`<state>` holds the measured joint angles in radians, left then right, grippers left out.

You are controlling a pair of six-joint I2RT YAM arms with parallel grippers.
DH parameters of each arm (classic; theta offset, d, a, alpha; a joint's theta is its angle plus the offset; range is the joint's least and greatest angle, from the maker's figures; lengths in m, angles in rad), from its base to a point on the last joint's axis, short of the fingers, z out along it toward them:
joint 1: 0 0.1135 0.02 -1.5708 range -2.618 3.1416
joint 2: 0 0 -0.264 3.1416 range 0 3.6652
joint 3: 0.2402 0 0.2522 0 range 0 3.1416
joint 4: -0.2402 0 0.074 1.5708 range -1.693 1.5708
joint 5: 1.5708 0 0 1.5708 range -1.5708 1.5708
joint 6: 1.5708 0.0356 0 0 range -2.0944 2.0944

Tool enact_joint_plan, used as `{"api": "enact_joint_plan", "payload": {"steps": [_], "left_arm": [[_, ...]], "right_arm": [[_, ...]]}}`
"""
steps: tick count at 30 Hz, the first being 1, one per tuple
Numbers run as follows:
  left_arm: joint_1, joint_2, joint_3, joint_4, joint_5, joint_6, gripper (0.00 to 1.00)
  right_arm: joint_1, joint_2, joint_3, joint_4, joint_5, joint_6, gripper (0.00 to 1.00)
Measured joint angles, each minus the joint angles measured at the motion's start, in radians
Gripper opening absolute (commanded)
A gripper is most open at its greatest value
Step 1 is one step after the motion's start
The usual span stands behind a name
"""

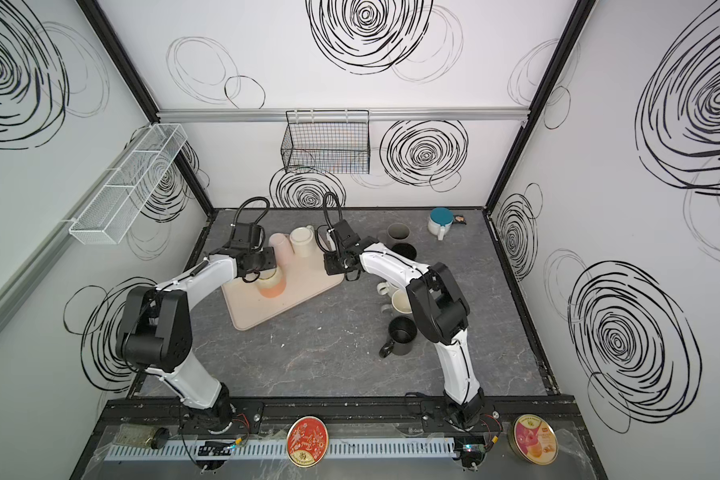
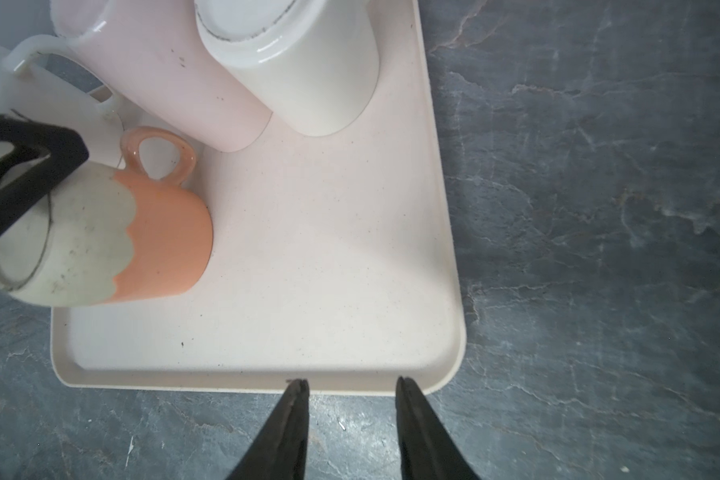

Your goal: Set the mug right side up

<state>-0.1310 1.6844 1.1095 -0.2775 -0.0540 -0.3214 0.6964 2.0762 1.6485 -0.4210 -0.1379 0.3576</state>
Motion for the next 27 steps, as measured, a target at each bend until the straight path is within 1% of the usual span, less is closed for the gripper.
{"api": "enact_joint_plan", "payload": {"steps": [3, 5, 7, 9, 12, 16, 19, 24, 27], "left_arm": [[-0.056, -0.018, -0.015, -0.008, 0.049, 0.044, 0.56], [-0.100, -0.022, -0.014, -0.018, 0.071, 0.086, 0.58], [-0.150, -0.031, -0.010, -0.021, 0.068, 0.130, 0.59], [-0.179, -0.053, -0.006, -0.032, 0.060, 0.154, 0.60], [-0.202, -0.119, -0.010, -0.063, 0.047, 0.164, 0.62], [-0.199, -0.256, -0.064, -0.063, 0.011, 0.142, 0.62], [-0.194, -0.338, -0.119, -0.063, 0.000, 0.109, 0.60], [-0.198, -0.421, -0.262, -0.033, 0.021, 0.023, 0.57], [-0.210, -0.435, -0.354, -0.002, 0.050, -0.030, 0.57]], "right_arm": [[-0.008, 0.000, -0.001, 0.006, -0.007, 0.000, 0.39], [-0.012, 0.000, -0.001, 0.017, -0.017, 0.000, 0.39], [-0.015, 0.000, 0.000, 0.030, -0.032, 0.000, 0.39], [-0.016, 0.002, 0.008, 0.042, -0.050, 0.000, 0.39], [-0.014, 0.026, 0.056, 0.063, -0.086, -0.010, 0.39], [-0.006, 0.111, 0.174, 0.101, -0.133, -0.042, 0.38], [0.006, 0.185, 0.269, 0.117, -0.166, -0.070, 0.38], [0.041, 0.275, 0.360, 0.155, -0.210, -0.119, 0.38], [0.058, 0.318, 0.397, 0.160, -0.232, -0.131, 0.38]]}}
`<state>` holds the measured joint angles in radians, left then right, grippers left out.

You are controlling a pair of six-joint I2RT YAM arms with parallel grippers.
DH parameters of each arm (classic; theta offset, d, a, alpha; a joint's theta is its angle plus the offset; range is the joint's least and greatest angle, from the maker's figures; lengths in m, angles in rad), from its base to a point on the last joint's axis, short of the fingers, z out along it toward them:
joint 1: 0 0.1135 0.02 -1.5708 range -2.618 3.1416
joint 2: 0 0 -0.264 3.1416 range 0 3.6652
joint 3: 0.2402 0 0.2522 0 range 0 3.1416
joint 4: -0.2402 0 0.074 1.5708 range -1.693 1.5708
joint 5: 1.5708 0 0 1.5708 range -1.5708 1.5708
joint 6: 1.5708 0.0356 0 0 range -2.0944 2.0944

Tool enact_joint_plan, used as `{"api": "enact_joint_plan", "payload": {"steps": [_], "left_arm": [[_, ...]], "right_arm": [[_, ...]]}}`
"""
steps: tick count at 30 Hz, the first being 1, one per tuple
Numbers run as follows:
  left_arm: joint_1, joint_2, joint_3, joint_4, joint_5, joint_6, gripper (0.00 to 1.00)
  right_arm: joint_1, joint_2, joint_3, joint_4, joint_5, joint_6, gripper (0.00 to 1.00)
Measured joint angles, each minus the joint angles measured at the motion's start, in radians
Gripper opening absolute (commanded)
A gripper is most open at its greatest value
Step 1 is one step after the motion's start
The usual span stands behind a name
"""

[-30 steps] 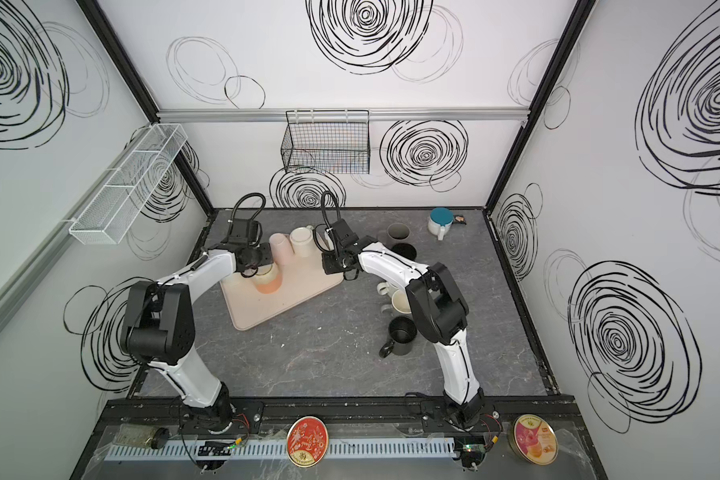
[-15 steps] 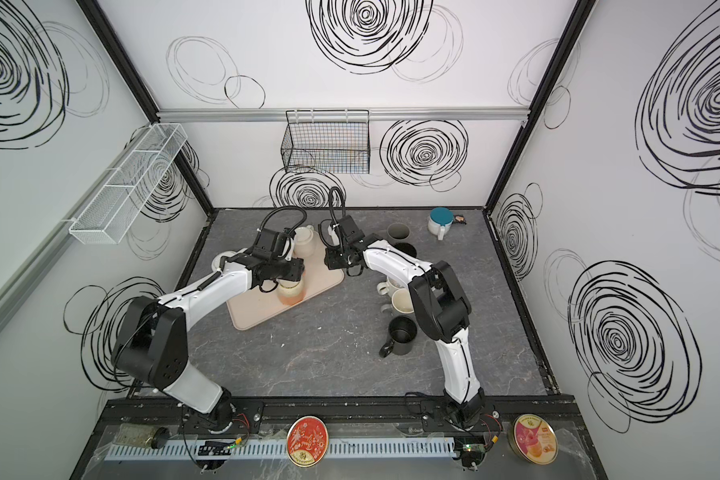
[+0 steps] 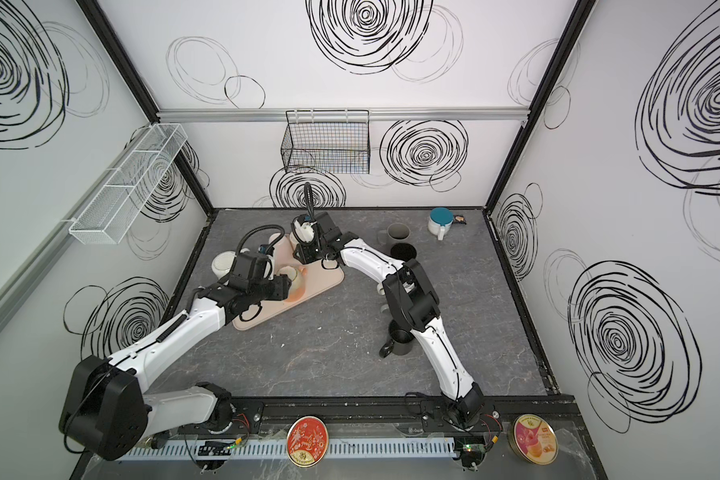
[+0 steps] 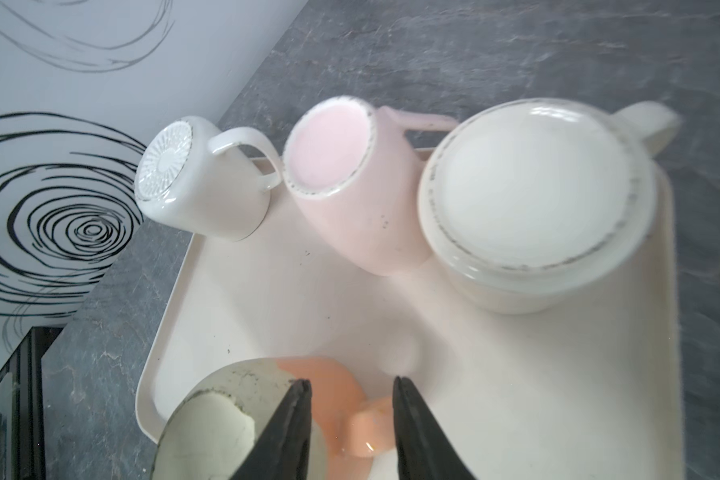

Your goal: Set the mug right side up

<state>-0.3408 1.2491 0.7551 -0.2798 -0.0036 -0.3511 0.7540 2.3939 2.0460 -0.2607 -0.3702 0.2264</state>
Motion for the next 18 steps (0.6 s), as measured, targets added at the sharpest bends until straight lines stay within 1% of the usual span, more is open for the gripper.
{"api": "enact_joint_plan", "payload": {"steps": [4, 8, 11, 15, 18], "left_arm": [[-0.006, 0.011, -0.065, 0.044, 0.046, -0.061, 0.56], [0.003, 0.031, -0.077, 0.092, 0.070, -0.104, 0.56], [0.039, 0.036, -0.077, 0.119, 0.079, -0.126, 0.56], [0.119, 0.036, -0.082, 0.126, 0.090, -0.145, 0.56], [0.174, 0.036, -0.094, 0.143, 0.098, -0.153, 0.56]], "right_arm": [[0.010, 0.053, 0.056, -0.019, -0.029, -0.008, 0.32], [0.004, 0.064, 0.049, -0.044, -0.053, -0.013, 0.26], [0.002, 0.043, -0.021, -0.019, -0.066, -0.016, 0.24], [-0.002, -0.026, -0.167, 0.023, -0.085, -0.026, 0.23], [0.009, -0.063, -0.218, 0.030, -0.098, -0.039, 0.23]]}}
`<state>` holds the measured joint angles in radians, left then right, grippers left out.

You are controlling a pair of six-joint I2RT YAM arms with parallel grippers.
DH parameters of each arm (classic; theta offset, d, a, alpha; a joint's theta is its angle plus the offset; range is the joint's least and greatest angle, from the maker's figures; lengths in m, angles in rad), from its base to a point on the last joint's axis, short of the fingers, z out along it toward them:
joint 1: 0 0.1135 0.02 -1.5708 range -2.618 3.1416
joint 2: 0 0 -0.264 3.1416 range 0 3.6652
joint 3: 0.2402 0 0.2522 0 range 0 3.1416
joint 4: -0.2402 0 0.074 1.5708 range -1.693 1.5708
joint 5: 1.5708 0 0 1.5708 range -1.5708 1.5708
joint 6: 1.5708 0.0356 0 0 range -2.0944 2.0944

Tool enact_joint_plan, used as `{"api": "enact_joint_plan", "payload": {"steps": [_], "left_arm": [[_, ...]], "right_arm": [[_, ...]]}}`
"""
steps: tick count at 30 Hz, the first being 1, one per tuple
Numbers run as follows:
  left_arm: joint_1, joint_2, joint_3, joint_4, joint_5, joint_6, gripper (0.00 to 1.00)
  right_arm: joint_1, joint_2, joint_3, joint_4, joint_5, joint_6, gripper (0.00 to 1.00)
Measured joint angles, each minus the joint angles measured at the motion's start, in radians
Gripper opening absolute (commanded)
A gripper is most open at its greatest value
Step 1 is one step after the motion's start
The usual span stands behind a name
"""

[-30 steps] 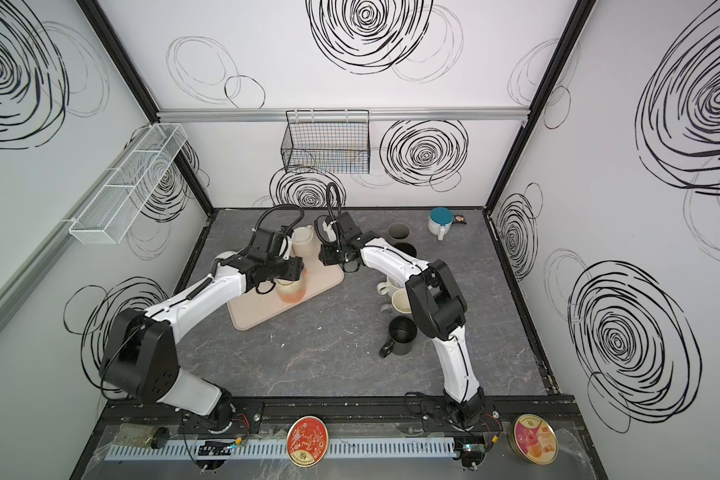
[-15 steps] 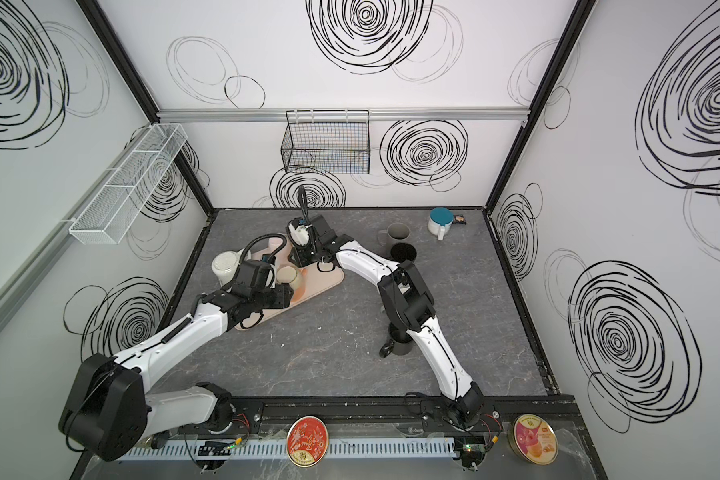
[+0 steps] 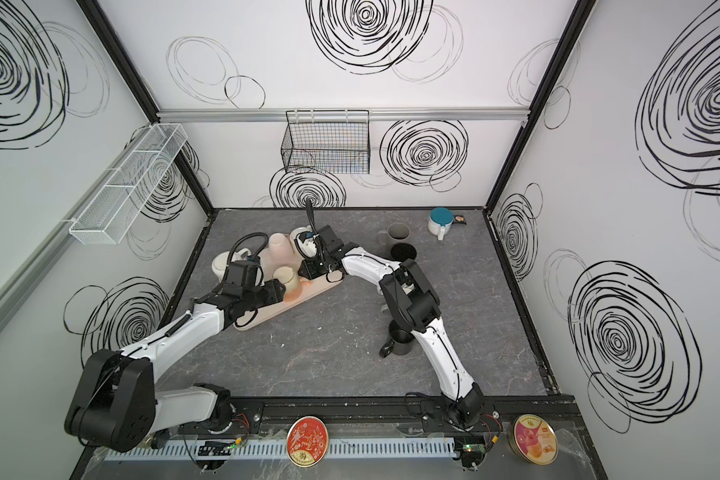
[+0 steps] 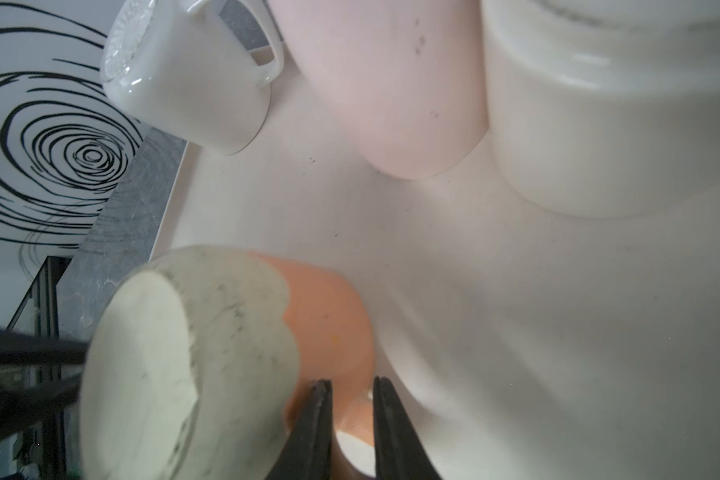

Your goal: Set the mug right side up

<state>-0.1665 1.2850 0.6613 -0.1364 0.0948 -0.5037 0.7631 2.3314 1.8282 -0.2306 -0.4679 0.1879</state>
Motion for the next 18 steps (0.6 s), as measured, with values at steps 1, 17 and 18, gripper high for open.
{"api": "enact_joint_plan", "payload": {"steps": [1, 17, 18], "left_arm": [[0.017, 0.000, -0.003, 0.005, 0.003, -0.003, 0.57], [0.051, 0.005, 0.013, -0.076, -0.150, -0.077, 0.56], [0.037, -0.002, 0.018, -0.090, -0.169, -0.077, 0.56]], "right_arm": [[0.003, -0.003, -0.005, 0.002, -0.003, -0.003, 0.22], [0.071, -0.098, -0.178, 0.075, -0.082, 0.058, 0.23], [0.064, -0.112, -0.192, 0.082, -0.075, 0.069, 0.23]]}}
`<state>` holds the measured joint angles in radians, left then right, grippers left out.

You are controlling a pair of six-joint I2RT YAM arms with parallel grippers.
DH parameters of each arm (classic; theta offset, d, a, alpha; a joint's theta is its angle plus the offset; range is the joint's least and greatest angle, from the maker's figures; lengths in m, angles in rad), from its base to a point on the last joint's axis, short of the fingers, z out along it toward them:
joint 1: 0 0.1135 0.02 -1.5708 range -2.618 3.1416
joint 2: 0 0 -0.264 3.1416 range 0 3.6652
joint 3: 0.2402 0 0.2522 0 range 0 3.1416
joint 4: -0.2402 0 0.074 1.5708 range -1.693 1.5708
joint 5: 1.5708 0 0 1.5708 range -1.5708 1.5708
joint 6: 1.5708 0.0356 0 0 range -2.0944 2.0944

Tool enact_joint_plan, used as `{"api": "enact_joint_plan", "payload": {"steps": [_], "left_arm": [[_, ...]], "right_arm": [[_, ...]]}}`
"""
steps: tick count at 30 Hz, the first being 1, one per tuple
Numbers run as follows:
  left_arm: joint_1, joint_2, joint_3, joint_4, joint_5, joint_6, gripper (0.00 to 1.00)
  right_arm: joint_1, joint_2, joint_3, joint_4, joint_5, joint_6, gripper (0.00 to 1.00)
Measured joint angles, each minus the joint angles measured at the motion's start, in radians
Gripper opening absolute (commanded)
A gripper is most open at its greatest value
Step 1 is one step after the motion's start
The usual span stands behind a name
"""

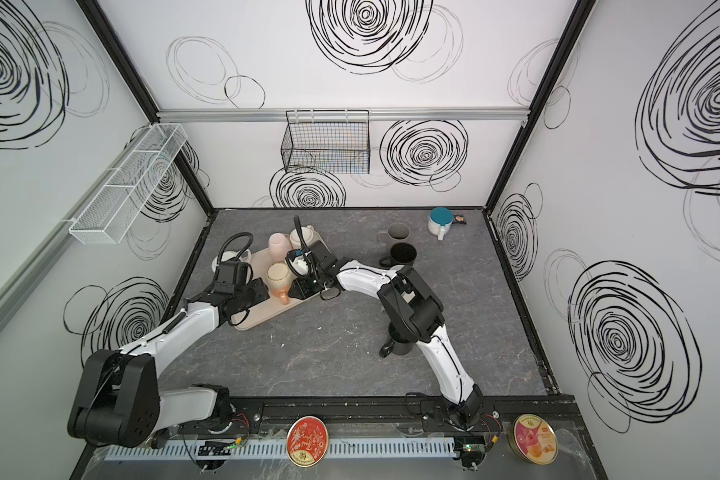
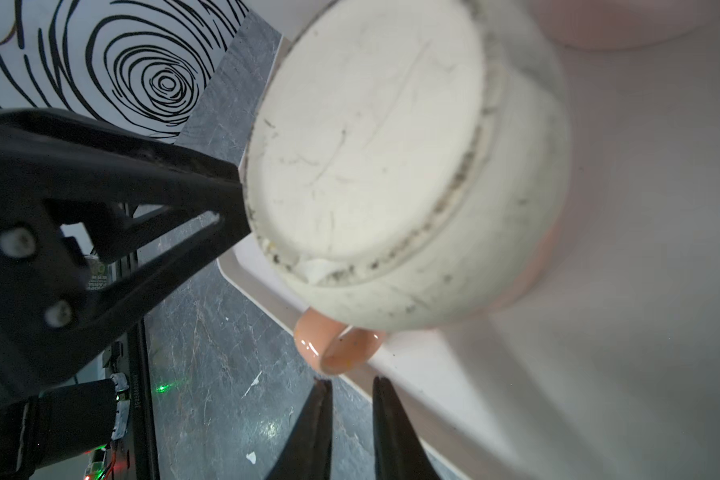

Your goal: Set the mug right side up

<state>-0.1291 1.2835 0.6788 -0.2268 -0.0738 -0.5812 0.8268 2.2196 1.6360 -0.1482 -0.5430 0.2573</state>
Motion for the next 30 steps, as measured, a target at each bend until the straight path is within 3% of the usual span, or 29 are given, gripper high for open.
{"api": "enact_joint_plan", "payload": {"steps": [5, 9, 12, 15, 22, 30], "left_arm": [[-0.085, -0.009, 0.021, -0.048, -0.066, 0.001, 0.57], [-0.114, -0.013, 0.021, -0.079, -0.093, -0.009, 0.57], [-0.084, -0.051, 0.013, -0.088, -0.106, -0.030, 0.57], [-0.039, -0.120, -0.013, -0.086, -0.114, -0.049, 0.57], [0.035, -0.225, -0.083, -0.087, -0.115, -0.071, 0.58], [0.104, -0.257, -0.133, -0.086, -0.074, -0.063, 0.59]], "right_arm": [[-0.033, -0.069, -0.049, 0.034, 0.051, 0.036, 0.25], [-0.040, -0.111, -0.062, 0.032, 0.145, 0.055, 0.38], [-0.008, -0.121, -0.061, 0.021, 0.241, 0.061, 0.48], [0.051, -0.117, -0.043, -0.023, 0.333, 0.059, 0.53], [0.166, -0.018, 0.164, -0.167, 0.449, 0.061, 0.56], [0.165, 0.124, 0.367, -0.323, 0.498, 0.068, 0.55]]}}
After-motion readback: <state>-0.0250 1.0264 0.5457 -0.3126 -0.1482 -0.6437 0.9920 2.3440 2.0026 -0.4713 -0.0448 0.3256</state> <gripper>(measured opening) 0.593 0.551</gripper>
